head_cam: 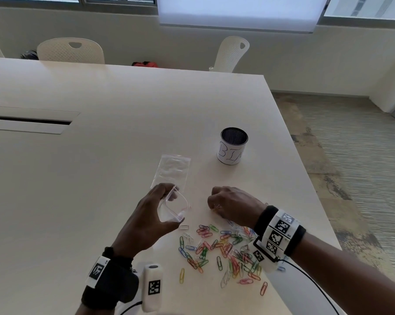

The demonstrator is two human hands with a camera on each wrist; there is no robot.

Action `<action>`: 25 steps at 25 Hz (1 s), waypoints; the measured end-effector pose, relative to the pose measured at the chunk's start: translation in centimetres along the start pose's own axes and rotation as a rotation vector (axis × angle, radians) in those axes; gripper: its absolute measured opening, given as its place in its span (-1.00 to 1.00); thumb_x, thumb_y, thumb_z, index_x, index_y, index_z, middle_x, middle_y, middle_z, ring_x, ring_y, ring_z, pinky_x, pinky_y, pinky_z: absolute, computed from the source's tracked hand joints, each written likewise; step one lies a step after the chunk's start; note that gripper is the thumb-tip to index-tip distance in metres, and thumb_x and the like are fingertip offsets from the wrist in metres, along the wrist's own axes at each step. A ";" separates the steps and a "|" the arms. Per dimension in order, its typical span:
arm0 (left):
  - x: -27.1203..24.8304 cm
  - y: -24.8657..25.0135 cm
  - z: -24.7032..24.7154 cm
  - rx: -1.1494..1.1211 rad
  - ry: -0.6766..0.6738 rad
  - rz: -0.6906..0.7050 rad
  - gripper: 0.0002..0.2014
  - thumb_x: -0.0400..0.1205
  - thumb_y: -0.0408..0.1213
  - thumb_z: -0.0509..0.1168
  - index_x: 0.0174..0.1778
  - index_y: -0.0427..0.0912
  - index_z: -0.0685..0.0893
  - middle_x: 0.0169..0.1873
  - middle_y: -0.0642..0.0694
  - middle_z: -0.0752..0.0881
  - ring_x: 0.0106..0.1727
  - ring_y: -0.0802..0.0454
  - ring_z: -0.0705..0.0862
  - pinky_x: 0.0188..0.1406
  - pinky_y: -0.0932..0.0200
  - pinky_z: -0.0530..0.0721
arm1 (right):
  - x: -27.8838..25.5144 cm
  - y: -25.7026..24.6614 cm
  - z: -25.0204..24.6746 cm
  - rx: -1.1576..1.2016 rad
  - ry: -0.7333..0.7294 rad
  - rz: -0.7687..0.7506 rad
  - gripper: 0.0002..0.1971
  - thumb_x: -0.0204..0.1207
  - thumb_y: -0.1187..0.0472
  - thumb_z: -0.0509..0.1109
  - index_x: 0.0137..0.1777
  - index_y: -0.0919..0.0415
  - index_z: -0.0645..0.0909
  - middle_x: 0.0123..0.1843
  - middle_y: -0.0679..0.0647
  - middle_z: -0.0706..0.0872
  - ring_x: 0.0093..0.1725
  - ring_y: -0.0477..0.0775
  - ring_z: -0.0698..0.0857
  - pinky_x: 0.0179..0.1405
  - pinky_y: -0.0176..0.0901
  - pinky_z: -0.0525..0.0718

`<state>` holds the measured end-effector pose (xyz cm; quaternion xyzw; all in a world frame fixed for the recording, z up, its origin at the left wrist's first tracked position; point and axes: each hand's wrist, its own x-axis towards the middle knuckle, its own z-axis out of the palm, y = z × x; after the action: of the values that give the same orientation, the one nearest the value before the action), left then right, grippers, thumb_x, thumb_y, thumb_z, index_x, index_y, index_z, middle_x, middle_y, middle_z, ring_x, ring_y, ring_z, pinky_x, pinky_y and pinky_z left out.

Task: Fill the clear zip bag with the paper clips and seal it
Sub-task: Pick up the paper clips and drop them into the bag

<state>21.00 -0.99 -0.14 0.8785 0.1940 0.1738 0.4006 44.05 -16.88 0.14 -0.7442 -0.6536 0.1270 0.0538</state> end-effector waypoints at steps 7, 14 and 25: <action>-0.3 0.1 0.2 -0.019 0.016 -0.005 -0.33 0.50 -0.24 0.72 0.45 0.19 0.55 0.17 0.21 0.72 0.36 0.29 0.69 0.30 0.56 0.52 | 0.4 0.5 -0.8 0.234 0.089 0.120 -0.89 0.59 0.40 0.50 -0.09 0.26 0.86 -0.04 0.13 0.85 -0.17 0.07 0.83 -0.08 -0.05 0.87; -0.4 -0.1 0.4 -0.030 0.021 -0.002 -0.33 0.50 -0.17 0.72 0.43 0.26 0.52 0.18 0.27 0.70 0.34 0.26 0.70 0.32 0.37 0.64 | -1.1 -1.4 -3.6 0.997 0.206 0.289 -0.87 0.51 0.36 0.64 0.04 0.29 0.87 -0.10 0.20 0.93 -0.01 0.23 0.91 0.14 -0.04 0.88; -0.2 0.3 0.4 -0.092 0.019 -0.023 -0.38 0.49 -0.29 0.72 0.38 0.13 0.58 0.20 0.19 0.77 0.28 0.18 0.75 0.20 0.45 0.64 | 0.6 -9.2 -3.5 0.866 0.514 0.068 -0.86 0.47 0.35 0.68 0.01 0.22 0.89 -0.04 0.06 0.90 -0.08 -0.07 0.90 0.03 -0.09 0.90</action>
<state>21.06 -1.54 -0.16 0.8550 0.2000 0.1864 0.4407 36.20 -14.73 5.68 -0.6816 -0.4819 0.2010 0.5127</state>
